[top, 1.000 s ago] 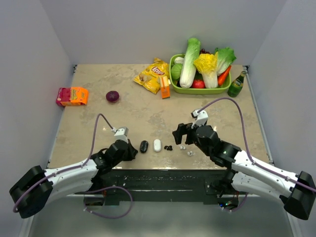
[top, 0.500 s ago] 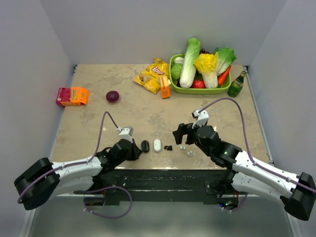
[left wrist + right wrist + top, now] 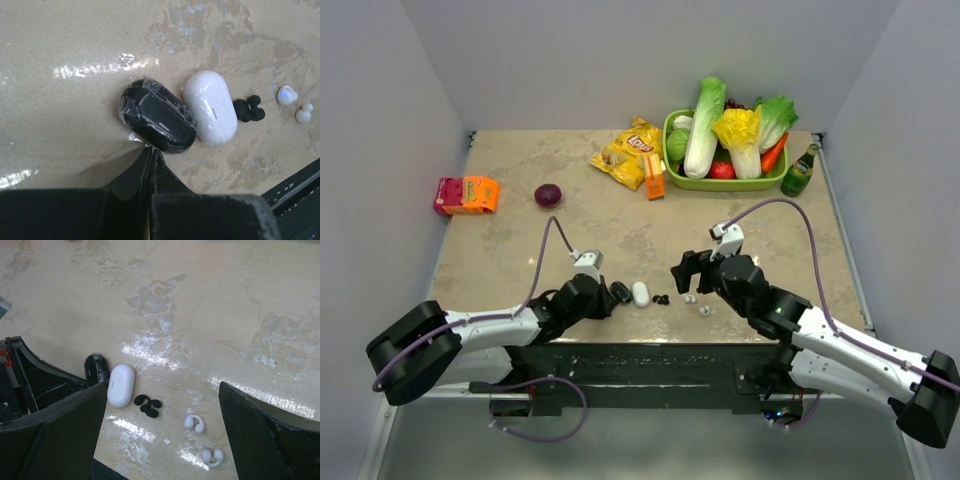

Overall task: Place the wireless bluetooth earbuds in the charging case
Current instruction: Adjust the charging case at the center of the board, then pick up the charging case at the center of the board.

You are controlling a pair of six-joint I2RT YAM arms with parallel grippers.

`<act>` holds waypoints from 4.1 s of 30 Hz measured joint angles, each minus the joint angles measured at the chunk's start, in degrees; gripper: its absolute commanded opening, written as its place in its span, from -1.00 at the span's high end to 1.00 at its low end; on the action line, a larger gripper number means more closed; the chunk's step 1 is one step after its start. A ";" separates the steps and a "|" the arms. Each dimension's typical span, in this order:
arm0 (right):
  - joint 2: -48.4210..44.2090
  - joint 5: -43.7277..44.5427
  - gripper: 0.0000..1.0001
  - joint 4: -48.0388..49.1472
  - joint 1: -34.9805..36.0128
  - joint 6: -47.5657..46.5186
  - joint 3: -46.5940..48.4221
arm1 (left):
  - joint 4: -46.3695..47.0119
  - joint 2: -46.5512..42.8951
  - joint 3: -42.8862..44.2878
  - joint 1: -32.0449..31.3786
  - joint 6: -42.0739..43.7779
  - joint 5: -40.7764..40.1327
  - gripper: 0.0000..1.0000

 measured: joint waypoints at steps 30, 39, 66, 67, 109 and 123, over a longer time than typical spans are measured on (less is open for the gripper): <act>-0.37 -0.22 -0.92 -0.85 0.00 -0.74 0.00 | -17.57 -5.55 9.07 -0.04 13.81 -7.78 -0.94; -0.37 -0.44 -0.92 -0.81 0.00 -1.11 0.00 | -18.23 -6.88 9.05 -1.01 16.94 -6.12 -0.56; -3.10 -0.68 -0.92 -0.94 0.00 -1.20 0.00 | -9.99 10.21 11.93 -8.68 12.15 -6.69 1.00; -3.08 -0.68 -0.92 -1.09 0.00 -1.20 0.00 | -9.92 10.67 12.28 -8.68 12.15 -6.95 1.00; -2.93 -1.57 -0.92 -1.81 0.00 -1.20 0.00 | -24.87 9.99 22.69 -5.51 9.09 -24.92 -1.00; -2.43 -1.73 -0.92 -1.75 0.00 -1.18 0.00 | -23.50 15.21 27.21 -3.30 9.18 -22.95 -1.00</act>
